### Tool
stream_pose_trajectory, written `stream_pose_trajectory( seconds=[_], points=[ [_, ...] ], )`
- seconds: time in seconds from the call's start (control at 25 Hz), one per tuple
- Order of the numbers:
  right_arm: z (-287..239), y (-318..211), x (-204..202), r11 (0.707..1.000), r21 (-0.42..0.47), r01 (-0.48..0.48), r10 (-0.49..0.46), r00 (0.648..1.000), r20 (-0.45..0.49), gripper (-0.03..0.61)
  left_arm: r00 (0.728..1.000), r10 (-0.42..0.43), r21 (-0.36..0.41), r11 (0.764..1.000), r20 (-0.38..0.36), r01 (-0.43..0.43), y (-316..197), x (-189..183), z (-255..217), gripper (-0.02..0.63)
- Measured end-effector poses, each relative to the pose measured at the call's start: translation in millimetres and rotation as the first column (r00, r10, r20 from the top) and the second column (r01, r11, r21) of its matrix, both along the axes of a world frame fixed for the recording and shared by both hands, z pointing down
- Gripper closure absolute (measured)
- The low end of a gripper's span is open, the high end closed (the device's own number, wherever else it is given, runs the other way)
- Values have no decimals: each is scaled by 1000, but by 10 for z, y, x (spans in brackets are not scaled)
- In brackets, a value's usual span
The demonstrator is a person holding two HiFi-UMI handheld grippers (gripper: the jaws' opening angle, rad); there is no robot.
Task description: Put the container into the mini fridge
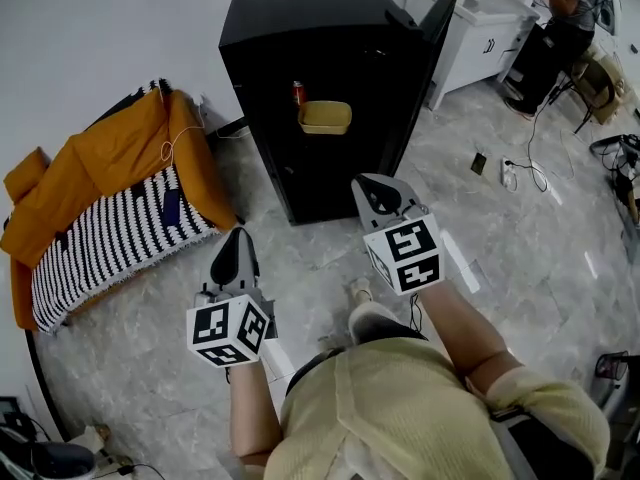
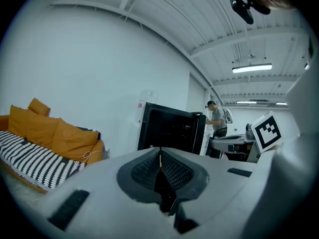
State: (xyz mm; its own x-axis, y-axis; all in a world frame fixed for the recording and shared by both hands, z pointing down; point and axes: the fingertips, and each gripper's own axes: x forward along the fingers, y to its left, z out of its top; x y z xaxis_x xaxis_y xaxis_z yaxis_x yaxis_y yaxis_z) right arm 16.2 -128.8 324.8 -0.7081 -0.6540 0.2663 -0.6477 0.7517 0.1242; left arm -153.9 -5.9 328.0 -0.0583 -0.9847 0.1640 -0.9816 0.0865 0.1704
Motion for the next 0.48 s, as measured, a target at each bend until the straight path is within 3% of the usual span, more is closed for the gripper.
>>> stream_pose_trajectory(
  seconds=[0.48],
  points=[
    [34, 121, -16, 999, -43, 25, -23, 998, 55, 549, 1000, -4, -27, 1000, -17, 3, 157, 57, 139, 591]
  ],
)
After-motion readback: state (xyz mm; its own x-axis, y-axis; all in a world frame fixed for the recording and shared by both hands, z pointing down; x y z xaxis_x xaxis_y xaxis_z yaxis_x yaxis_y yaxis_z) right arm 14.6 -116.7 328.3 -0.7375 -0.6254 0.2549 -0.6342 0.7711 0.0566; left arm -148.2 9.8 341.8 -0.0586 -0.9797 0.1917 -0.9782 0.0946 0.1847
